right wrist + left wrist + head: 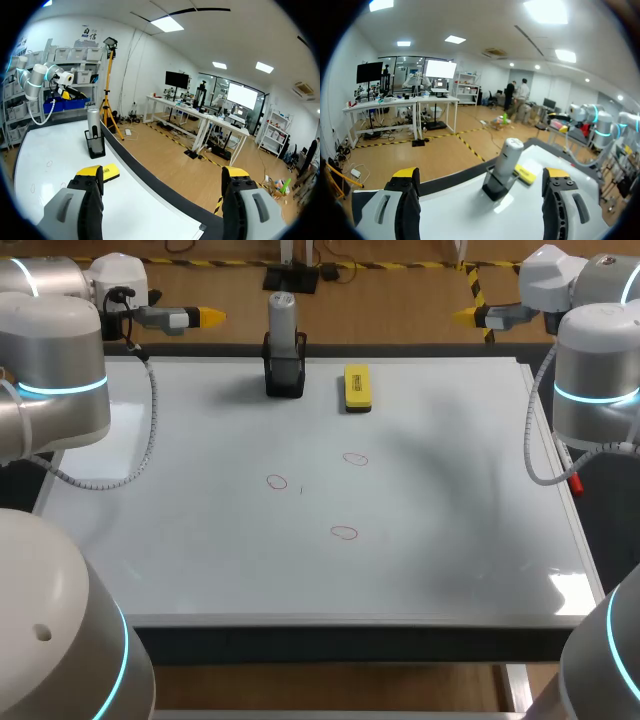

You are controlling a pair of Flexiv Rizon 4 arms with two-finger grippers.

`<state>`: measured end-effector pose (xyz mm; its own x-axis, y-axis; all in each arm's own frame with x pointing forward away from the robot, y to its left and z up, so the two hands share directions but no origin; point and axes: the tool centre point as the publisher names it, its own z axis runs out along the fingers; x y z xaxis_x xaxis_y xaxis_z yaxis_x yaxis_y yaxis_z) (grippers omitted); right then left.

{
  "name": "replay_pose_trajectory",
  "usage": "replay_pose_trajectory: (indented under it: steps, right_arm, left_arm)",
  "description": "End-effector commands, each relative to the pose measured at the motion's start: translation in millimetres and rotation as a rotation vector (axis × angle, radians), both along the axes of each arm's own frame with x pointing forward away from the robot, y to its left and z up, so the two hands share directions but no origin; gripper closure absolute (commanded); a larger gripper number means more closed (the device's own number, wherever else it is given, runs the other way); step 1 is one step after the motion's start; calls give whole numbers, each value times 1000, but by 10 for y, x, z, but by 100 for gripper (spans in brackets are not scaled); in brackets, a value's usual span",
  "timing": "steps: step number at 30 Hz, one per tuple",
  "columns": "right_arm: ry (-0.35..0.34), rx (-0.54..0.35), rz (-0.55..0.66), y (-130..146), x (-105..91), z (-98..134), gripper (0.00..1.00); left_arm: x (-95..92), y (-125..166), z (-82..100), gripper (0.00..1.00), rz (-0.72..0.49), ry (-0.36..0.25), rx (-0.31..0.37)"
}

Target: Pick up the inspection probe, press it on each red-marked spot on the whiteboard one by one, put down the probe, pick up the eraser, and wipe off all the red marks.

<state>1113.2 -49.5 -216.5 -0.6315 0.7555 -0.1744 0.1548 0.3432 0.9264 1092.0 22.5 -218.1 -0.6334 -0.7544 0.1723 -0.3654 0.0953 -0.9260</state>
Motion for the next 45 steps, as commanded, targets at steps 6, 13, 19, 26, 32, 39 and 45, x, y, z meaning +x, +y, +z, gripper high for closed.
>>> replay_pose_trajectory:
  steps: [6, 13, 19, 26, 32, 39, 45]
  right_arm:
    - [1, -1, 1, -1, 4, 1, 0]
    - [1, -1, 1, -1, 4, 1, 0]
    - [1, -1, 1, -1, 4, 1, 0]
    - [1, -1, 1, -1, 4, 1, 0]
    - [1, -1, 1, -1, 4, 1, 0]
    - [1, -1, 1, -1, 4, 1, 0]
    - [1, -1, 1, -1, 4, 1, 0]
  left_arm:
    - [-1, 0, 0, 0, 0, 0, 0]
    - [-1, 0, 0, 0, 0, 0, 0]
    - [11, 0, -1, 0, -39, -17, -1]
    - [26, -90, -24, 0, -145, -61, 19]
    - [29, -255, -41, 0, -398, -112, -6]
    - [41, -434, -110, 0, -585, -146, -65]
    - [77, -574, -144, 0, -718, -176, -125]
